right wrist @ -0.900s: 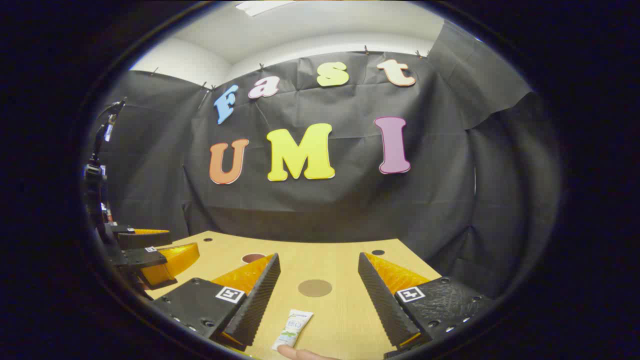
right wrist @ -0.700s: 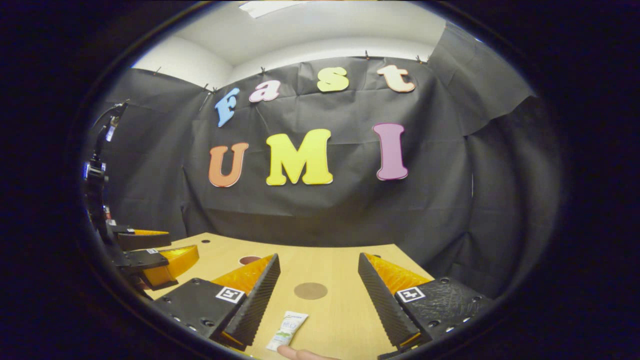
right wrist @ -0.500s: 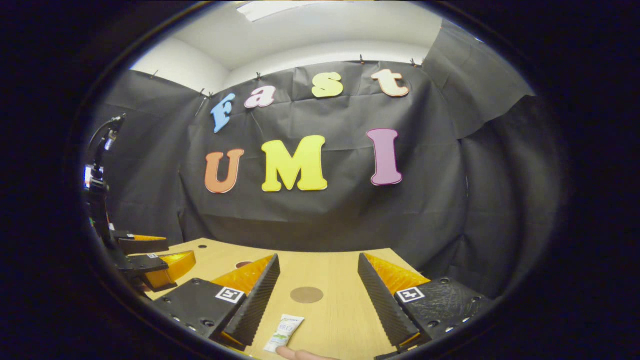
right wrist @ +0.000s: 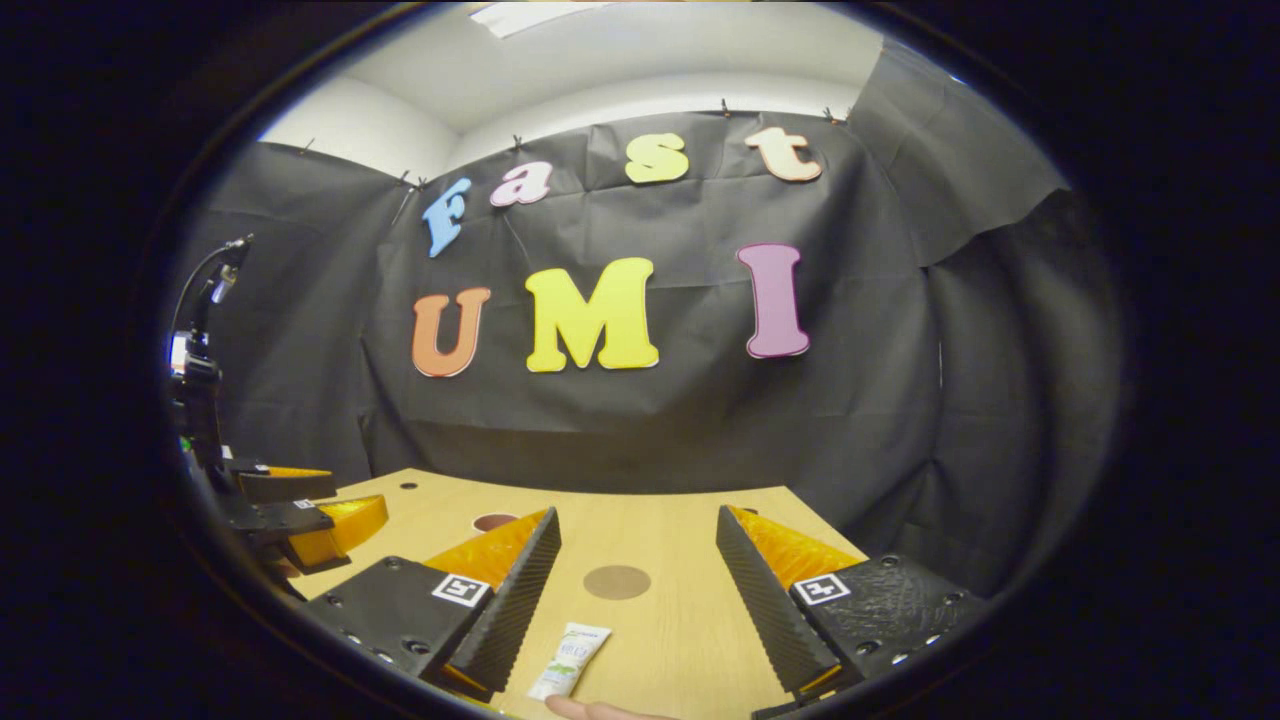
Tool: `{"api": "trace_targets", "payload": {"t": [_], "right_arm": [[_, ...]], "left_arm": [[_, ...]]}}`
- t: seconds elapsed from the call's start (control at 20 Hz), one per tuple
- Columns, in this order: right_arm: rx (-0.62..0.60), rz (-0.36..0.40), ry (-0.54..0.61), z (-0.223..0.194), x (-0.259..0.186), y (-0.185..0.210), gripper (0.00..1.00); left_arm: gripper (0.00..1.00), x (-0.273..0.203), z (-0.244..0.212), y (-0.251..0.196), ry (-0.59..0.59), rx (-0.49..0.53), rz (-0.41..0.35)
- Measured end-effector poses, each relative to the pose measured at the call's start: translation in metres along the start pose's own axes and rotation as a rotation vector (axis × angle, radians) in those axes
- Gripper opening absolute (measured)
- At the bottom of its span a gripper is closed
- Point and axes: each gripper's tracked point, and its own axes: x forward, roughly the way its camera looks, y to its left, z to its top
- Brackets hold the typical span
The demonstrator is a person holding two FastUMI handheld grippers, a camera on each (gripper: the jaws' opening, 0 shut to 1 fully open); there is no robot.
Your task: Put the toothbrush and toothpaste on the desktop into the cup, then pick up the cup and place it on the coaster on the desktop.
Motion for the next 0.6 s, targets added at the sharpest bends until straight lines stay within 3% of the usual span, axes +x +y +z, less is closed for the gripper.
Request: {"api": "trace_targets", "payload": {"t": [0.45, 0.6], "right_arm": [[-0.025, -0.014, -0.02, 0.004, -0.003, -0.001, 0.94], [-0.018, -0.021, -0.021, 0.004, -0.001, -0.004, 0.94]], "left_arm": [[0.99, 0.008, -0.007, 0.007, 0.025, -0.017, 0.004], [0.98, 0.01, -0.014, 0.028, 0.043, -0.01, 0.088]]}}
